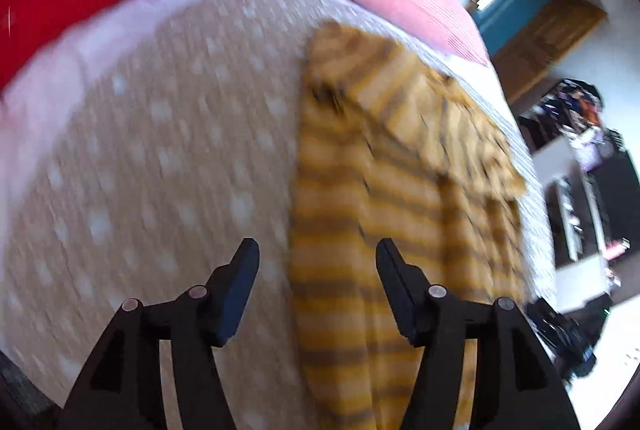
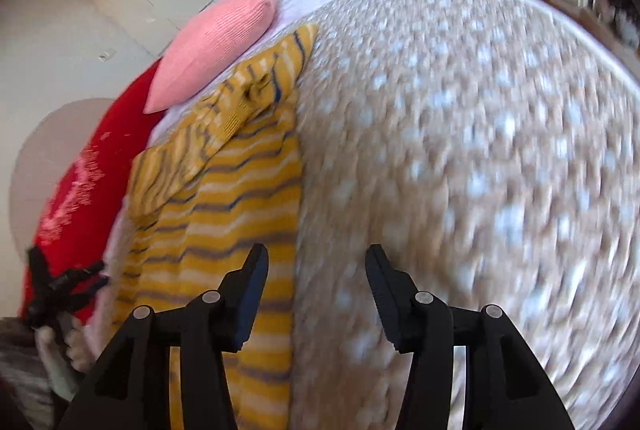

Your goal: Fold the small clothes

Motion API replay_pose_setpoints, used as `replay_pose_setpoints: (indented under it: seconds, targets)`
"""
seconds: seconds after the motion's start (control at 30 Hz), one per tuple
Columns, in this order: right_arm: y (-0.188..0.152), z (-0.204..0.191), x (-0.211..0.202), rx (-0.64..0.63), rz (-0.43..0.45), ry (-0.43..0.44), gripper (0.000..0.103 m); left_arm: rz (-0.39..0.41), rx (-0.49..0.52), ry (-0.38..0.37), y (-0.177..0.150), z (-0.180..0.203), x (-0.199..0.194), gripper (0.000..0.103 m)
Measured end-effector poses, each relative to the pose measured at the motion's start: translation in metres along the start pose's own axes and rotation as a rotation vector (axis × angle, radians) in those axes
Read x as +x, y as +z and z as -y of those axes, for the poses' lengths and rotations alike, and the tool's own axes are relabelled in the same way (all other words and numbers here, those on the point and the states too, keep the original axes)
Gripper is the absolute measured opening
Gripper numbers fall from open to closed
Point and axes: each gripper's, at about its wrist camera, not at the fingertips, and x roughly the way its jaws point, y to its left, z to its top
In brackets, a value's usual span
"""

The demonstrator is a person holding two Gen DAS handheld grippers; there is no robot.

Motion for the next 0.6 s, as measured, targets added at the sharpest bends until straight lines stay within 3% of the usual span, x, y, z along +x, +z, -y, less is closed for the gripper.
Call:
replay_pose_setpoints:
  seconds: [0.13, 0.27, 0.37, 0.43, 0.5, 0.57, 0.6]
  targets:
    - [-0.035, 0.013, -0.009, 0.081, -0.064, 0.182, 0.055, -0.065, -0.047, -0.141, -0.043, -0.002, 0.008, 0.060]
    - [-0.058, 0.017, -0.010, 0.154, -0.099, 0.324, 0.056, -0.020, -0.051, -0.208, -0.078, 0.004, 0.001, 0.062]
    - [-0.069, 0.016, -0.012, 0.187, -0.106, 0.398, 0.059, -0.044, -0.080, -0.320, -0.098, 0.007, -0.003, 0.065]
    - [-0.077, 0.014, -0.012, 0.230, -0.127, 0.488, 0.060, -0.060, -0.087, -0.347, -0.108, 0.010, -0.006, 0.065]
    - [-0.085, 0.005, -0.011, 0.223, -0.157, 0.537, 0.064, -0.060, -0.082, -0.320, -0.116, 0.012, -0.009, 0.052]
    - [-0.093, -0.005, -0.010, 0.185, -0.166, 0.524, 0.064, -0.066, -0.073, -0.280, -0.122, 0.015, -0.011, 0.032]
    - [-0.099, -0.013, -0.010, 0.153, -0.174, 0.504, 0.064, -0.065, -0.070, -0.263, -0.124, 0.015, -0.011, 0.030]
